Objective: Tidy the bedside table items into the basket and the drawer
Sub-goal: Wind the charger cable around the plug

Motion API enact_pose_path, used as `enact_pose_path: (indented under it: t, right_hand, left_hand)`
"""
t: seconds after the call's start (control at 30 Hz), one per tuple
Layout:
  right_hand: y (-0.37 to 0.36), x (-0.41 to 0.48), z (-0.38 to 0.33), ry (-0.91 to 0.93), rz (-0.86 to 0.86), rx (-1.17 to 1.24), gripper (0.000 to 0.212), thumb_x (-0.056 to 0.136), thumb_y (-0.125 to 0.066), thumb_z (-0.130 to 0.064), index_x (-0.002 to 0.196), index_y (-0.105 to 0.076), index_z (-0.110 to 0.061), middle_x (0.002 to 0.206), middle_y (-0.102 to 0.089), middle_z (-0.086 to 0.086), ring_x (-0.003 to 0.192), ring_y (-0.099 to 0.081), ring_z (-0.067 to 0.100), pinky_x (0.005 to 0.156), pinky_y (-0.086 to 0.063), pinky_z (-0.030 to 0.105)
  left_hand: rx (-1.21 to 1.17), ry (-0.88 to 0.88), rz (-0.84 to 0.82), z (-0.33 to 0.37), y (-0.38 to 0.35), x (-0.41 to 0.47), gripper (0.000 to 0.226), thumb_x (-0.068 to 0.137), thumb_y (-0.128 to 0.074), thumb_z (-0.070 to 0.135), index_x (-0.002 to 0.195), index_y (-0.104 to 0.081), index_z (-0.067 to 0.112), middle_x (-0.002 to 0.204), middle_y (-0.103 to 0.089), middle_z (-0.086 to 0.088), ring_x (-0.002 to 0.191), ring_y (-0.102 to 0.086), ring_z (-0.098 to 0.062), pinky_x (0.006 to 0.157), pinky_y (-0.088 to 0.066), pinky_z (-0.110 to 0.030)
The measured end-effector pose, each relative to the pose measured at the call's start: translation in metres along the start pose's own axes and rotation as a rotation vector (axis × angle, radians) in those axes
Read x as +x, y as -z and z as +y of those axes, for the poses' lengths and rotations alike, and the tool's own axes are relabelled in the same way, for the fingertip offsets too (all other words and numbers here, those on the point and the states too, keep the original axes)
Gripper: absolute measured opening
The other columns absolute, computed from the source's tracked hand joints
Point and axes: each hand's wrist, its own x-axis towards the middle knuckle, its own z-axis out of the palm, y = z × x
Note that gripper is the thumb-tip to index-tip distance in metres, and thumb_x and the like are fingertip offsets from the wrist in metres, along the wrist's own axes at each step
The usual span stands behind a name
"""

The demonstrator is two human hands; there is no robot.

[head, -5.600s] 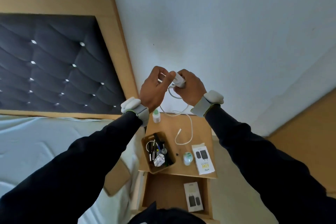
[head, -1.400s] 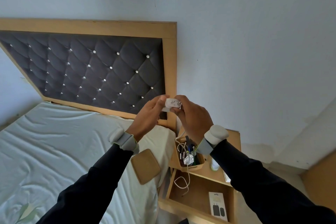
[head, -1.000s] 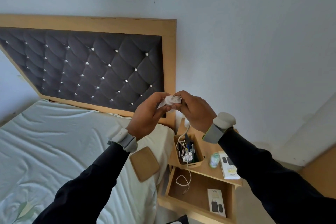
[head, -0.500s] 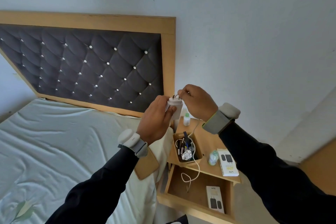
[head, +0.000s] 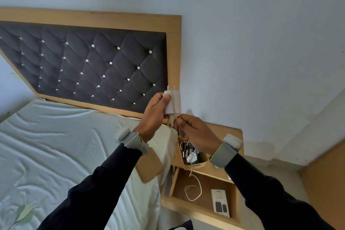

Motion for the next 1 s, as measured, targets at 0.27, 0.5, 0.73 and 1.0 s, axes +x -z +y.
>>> enact_pose_path:
  t: [0.27,0.5,0.73,1.0]
  right_hand:
    - [0.009,0.006,0.023,0.043,-0.087,-0.178,0.023,0.103,-0.040,-0.019,0.091,-0.058,-0.009,0.072,-0.054,-0.003,0.061,-0.043,0.006,0.062,-0.037,0.023]
    - [0.023,0.030,0.004,0.063,-0.047,-0.733,0.020,0.103,-0.040,-0.027,0.102,-0.060,-0.026,0.076,-0.053,-0.015,0.067,-0.050,0.011,0.059,-0.031,0.023]
    - [0.045,0.052,-0.025,0.063,0.058,-0.907,0.027,0.099,-0.048,-0.040,0.093,-0.062,-0.018,0.077,-0.060,-0.004,0.070,-0.054,0.015,0.054,-0.026,0.022]
    - [0.018,0.040,-0.045,0.017,0.086,-0.714,0.026,0.100,-0.046,-0.035,0.083,-0.053,-0.018,0.065,-0.046,-0.008,0.061,-0.044,0.007,0.056,-0.029,0.021]
  left_hand:
    - [-0.004,-0.001,-0.095,-0.003,0.005,-0.006,0.026,0.105,-0.037,0.032,0.112,-0.054,0.013,0.094,-0.057,-0.008,0.079,-0.058,-0.015,0.068,-0.052,-0.030]
    - [0.197,-0.071,-0.119,-0.009,0.003,-0.009,0.026,0.104,-0.036,0.035,0.100,-0.053,0.016,0.087,-0.053,-0.004,0.073,-0.052,-0.012,0.062,-0.048,-0.020]
    - [0.475,-0.103,-0.208,-0.029,0.017,-0.018,0.031,0.100,-0.039,0.045,0.105,-0.054,0.019,0.087,-0.055,0.001,0.076,-0.052,-0.014,0.071,-0.046,-0.033]
    - [0.533,-0.115,-0.135,-0.025,0.022,-0.022,0.024,0.101,-0.041,0.042,0.104,-0.048,0.019,0.090,-0.056,-0.001,0.080,-0.054,-0.017,0.071,-0.048,-0.033]
